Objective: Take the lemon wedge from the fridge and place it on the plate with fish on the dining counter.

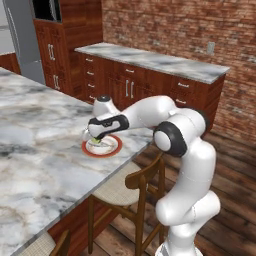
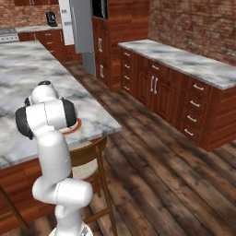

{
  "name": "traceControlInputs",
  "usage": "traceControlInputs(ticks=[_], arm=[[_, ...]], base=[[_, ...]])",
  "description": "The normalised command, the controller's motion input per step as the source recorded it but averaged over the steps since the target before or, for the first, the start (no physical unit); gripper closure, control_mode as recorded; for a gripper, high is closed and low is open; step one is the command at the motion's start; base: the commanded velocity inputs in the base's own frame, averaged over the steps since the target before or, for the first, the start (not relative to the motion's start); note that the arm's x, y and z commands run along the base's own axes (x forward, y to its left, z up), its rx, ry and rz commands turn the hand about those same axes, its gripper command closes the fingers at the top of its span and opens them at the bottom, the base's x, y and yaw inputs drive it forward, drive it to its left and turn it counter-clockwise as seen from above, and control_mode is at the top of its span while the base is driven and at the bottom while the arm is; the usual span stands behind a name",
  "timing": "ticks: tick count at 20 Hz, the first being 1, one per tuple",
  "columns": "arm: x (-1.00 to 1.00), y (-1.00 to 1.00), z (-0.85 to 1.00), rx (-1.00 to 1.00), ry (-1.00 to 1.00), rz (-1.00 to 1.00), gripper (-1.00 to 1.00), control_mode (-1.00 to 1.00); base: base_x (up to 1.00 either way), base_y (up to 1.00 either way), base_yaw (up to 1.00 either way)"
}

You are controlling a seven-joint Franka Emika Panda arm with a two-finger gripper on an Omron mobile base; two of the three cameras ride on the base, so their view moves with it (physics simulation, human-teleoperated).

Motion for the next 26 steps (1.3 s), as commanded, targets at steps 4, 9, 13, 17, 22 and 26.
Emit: traceControlInputs(ticks=[4,9,13,17,22,26], arm=[[0.06,0.0,-0.28,0.0,0.0,0.07,1.0,-1.0],[0.0,0.0,-0.35,-0.01,0.02,0.09,1.0,-1.0],[0.01,0.0,-0.28,-0.01,0.0,0.08,1.0,-1.0],[0.02,0.0,-0.16,0.0,0.0,0.06,1.0,-1.0],[0.18,0.0,-0.03,0.0,0.0,0.02,1.0,-1.0],[0.19,0.0,0.0,0.0,0.0,0.01,1.0,-1.0]], base=[[0.0,0.0,0.0],[0.0,0.0,0.0],[0.0,0.0,0.0],[0.0,0.0,0.0],[0.0,0.0,0.0],[0.0,0.0,0.0]])
